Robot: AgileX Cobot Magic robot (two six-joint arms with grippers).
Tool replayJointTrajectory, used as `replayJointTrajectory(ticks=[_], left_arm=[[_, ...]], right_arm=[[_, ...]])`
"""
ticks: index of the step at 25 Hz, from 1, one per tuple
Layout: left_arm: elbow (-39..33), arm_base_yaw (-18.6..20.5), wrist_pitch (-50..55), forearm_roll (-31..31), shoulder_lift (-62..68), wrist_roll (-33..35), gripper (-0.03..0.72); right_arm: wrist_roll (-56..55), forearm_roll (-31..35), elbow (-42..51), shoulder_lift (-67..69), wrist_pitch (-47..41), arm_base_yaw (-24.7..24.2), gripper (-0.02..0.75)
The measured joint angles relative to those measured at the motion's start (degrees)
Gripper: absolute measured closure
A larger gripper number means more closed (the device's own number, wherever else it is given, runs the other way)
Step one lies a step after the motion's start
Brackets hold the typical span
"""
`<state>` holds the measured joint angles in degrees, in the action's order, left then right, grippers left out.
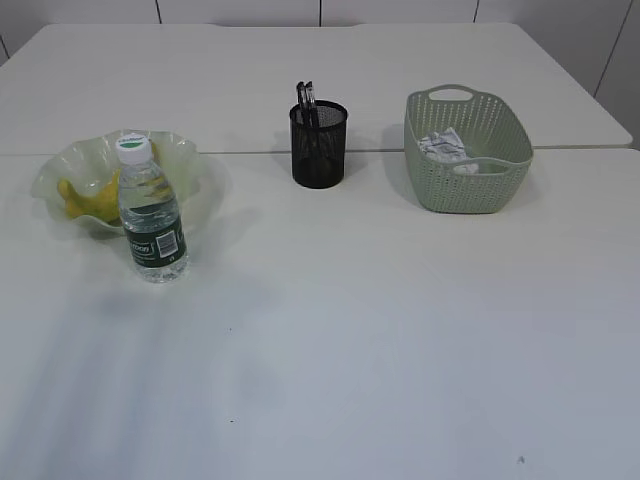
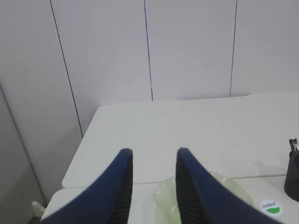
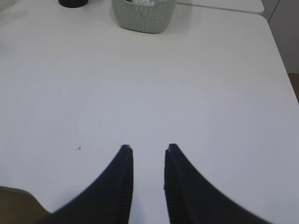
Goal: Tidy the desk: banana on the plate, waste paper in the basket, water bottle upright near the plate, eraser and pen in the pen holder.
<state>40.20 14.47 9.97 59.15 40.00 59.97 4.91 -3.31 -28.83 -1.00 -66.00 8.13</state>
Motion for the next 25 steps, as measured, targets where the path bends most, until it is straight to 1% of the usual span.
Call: replayJointTrajectory(ticks=[3,11,14,16,18,25], left_arm=[[0.0,0.0,-0.12,-7.53,0.0,-8.91,0.473],[0.0,0.0,0.1,-25.15,-3.84,-28.41,0.473],[0.0,0.0,2.09,-31.26,-6.4,-34.86,0.473],[0.0,0.0,4.13,-34.24,-8.28,-37.45,0.473],[-0.26,0.0,5.93,-35.4,-10.18,-38.44,0.473],[-1.99,0.0,8.03,-35.56,-17.93,-39.48,0.473]], right_arm=[[0.0,0.0,0.0,0.0,0.0,0.0,0.563],[0.0,0.0,0.0,0.0,0.1,0.0,0.563],[0.0,0.0,0.0,0.0,0.1,0.0,0.563],[0.0,0.0,0.0,0.0,0.1,0.0,0.563],[0.0,0.0,0.0,0.0,0.1,0.0,0.563],[0.0,0.0,0.0,0.0,0.1,0.0,0.563]])
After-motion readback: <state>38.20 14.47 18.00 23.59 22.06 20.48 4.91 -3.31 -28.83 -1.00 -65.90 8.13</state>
